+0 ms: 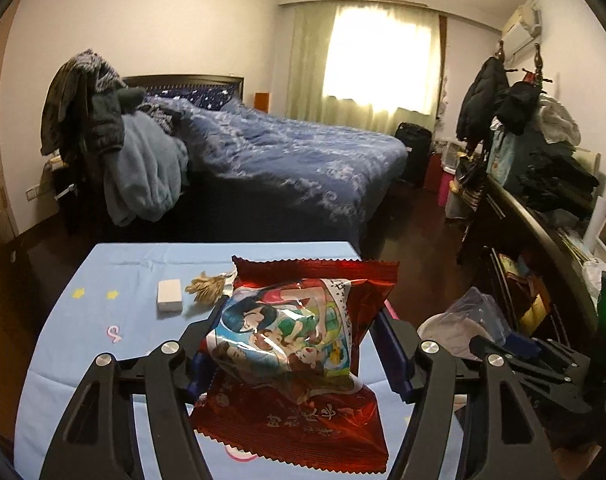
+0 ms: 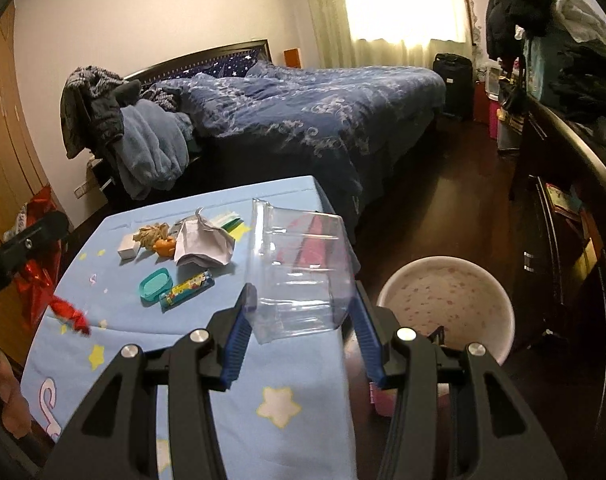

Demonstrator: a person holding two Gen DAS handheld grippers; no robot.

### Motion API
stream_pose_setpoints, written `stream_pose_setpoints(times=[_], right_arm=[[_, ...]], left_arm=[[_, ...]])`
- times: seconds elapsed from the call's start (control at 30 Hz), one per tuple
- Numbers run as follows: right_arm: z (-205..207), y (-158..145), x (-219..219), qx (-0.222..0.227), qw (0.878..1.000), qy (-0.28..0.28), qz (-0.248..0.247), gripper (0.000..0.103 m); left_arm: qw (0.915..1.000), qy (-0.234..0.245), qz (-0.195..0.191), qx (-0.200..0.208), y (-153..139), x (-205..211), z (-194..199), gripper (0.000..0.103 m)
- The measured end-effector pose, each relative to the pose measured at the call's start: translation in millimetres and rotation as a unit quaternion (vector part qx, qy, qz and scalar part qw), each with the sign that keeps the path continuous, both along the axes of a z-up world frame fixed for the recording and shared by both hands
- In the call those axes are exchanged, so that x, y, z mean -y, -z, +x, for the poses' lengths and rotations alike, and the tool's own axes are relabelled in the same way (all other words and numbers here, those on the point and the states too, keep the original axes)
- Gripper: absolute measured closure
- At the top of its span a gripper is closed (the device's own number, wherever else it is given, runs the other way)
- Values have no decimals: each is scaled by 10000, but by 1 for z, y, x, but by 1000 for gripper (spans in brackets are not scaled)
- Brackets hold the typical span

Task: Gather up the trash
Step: 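Carry both items to the wastebasket and open both tools to drop them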

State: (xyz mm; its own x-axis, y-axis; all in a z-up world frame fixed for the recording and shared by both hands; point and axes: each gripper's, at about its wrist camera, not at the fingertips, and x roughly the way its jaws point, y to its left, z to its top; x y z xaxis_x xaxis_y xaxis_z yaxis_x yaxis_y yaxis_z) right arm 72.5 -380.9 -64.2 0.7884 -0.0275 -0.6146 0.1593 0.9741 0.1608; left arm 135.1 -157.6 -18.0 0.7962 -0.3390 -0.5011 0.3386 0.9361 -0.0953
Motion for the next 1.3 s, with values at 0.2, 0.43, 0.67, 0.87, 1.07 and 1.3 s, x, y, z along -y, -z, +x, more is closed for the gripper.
stream_pose_setpoints(times=[0.2,0.43,0.67,0.87,1.07,1.3], right_arm=[[-15,-1,19,47,9997,220,41,55],[-29,2,42,59,9985,533,86,55],[-40,7,71,23,9955,948,66,55],[-44,23,106,-108,9901,1399,80,55],[-36,51,141,-412,9828,1797,121,55],[-23,75,169,-576,9786,1967,174,55]], left_arm=[[9999,143,47,63,-4,15,-7,36],[9990,430,124,67,-3,42,-8,36],[9966,776,283,57,4,79,-7,35],[9923,1141,486,61,18,122,1,35],[9847,1616,637,-110,41,179,12,34],[9765,1979,692,-507,71,235,36,34]])
